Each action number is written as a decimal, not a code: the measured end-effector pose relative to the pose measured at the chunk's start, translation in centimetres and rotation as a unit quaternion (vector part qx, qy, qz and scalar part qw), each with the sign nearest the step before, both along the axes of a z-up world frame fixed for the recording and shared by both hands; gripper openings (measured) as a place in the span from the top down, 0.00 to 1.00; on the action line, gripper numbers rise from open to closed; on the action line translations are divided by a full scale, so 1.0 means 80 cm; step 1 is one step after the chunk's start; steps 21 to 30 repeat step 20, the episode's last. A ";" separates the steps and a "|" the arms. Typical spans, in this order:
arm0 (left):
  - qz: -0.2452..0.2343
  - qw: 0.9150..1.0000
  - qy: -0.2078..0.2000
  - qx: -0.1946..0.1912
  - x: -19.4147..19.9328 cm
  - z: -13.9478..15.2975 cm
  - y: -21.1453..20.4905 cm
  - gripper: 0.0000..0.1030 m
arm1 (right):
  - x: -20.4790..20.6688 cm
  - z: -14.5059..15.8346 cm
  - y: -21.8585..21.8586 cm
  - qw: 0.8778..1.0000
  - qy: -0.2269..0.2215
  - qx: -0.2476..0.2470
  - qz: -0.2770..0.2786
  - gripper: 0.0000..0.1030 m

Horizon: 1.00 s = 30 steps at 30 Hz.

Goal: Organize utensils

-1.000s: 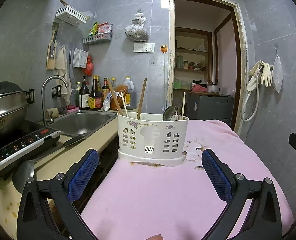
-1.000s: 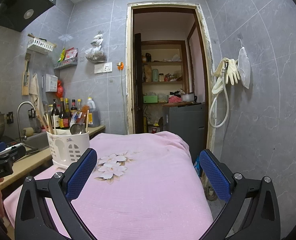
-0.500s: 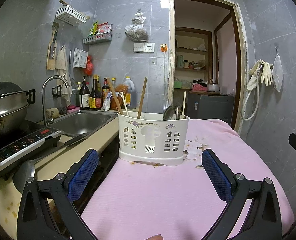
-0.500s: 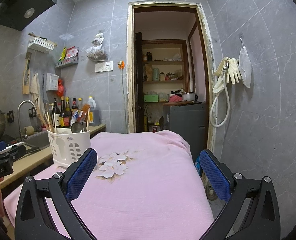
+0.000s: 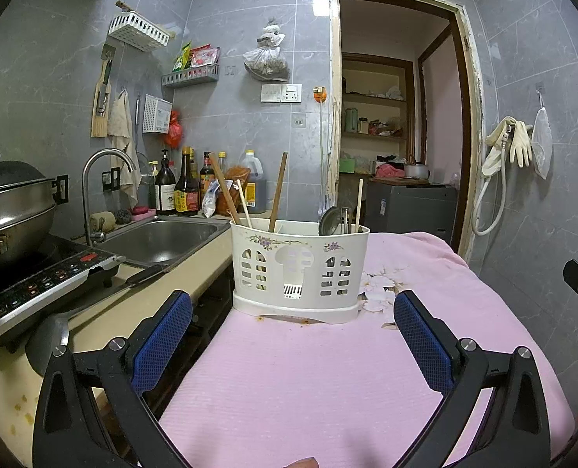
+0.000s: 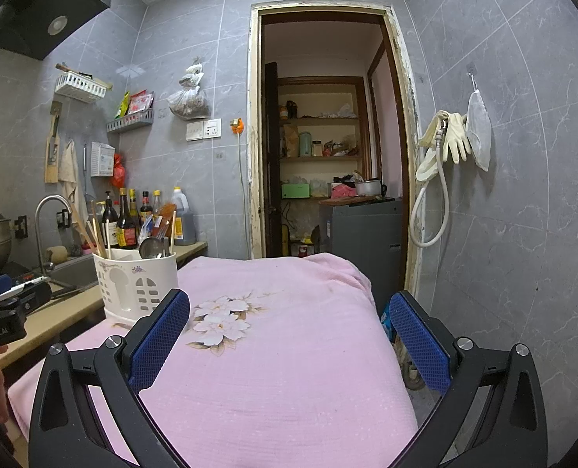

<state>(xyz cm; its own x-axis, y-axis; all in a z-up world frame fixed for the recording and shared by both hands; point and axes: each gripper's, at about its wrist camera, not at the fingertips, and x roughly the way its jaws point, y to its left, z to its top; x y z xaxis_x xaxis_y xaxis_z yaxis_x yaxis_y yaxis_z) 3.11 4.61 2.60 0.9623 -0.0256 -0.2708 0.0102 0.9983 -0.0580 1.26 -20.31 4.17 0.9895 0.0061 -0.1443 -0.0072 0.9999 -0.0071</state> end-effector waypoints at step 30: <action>-0.012 1.000 0.014 -0.003 0.012 -0.006 0.002 0.01 | 0.000 -0.006 0.008 1.000 0.006 -0.002 0.008 0.00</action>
